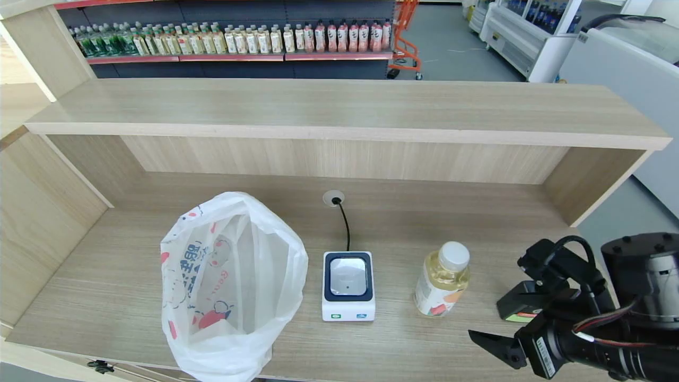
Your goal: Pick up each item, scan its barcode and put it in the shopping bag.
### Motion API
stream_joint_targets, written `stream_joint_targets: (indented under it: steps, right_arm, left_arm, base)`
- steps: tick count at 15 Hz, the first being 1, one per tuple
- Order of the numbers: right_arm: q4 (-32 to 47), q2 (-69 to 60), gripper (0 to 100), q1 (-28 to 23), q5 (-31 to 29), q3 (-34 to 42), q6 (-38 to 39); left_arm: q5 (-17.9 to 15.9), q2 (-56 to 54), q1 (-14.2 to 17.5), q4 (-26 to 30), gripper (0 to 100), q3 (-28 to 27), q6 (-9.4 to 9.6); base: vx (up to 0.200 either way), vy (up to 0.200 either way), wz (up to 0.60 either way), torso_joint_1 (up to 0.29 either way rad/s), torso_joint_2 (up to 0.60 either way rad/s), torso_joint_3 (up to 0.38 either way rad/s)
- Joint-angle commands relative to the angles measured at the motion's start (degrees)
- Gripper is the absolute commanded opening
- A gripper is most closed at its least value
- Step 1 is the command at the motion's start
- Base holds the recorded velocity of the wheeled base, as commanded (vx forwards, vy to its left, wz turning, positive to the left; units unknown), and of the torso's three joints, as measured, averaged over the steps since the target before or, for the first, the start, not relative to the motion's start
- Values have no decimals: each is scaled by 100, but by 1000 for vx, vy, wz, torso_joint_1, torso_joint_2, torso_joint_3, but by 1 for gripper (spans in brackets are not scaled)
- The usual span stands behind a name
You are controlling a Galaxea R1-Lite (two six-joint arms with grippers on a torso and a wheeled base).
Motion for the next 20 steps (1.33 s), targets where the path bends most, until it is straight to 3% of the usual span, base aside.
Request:
stream_joint_targets:
  steps: [1, 5, 7, 12, 20]
  right_arm:
    - [-229, 417, 100, 182, 9, 54, 207]
    - [-1539, 1296, 100, 358, -44, 186, 392]
    - [-1943, 1709, 100, 393, -686, 142, 392]
    - [-3121, 2368, 100, 578, -747, 116, 418]
    - [-3973, 2895, 100, 657, -738, -51, 814]
  left_arm:
    - [0, 9, 0, -2, 100, 0, 2]
    - [0, 9, 0, -2, 100, 0, 2]
    - [0, 9, 0, -2, 100, 0, 2]
    - [0, 9, -9, -2, 100, 0, 2]
    - [0, 9, 0, -2, 100, 0, 2]
  base:
    - [0, 0, 0, 0, 0, 0]
    - [0, 0, 0, 0, 0, 0]
    - [0, 0, 0, 0, 0, 0]
    - [0, 0, 0, 0, 0, 0]
    - [0, 0, 0, 0, 0, 0]
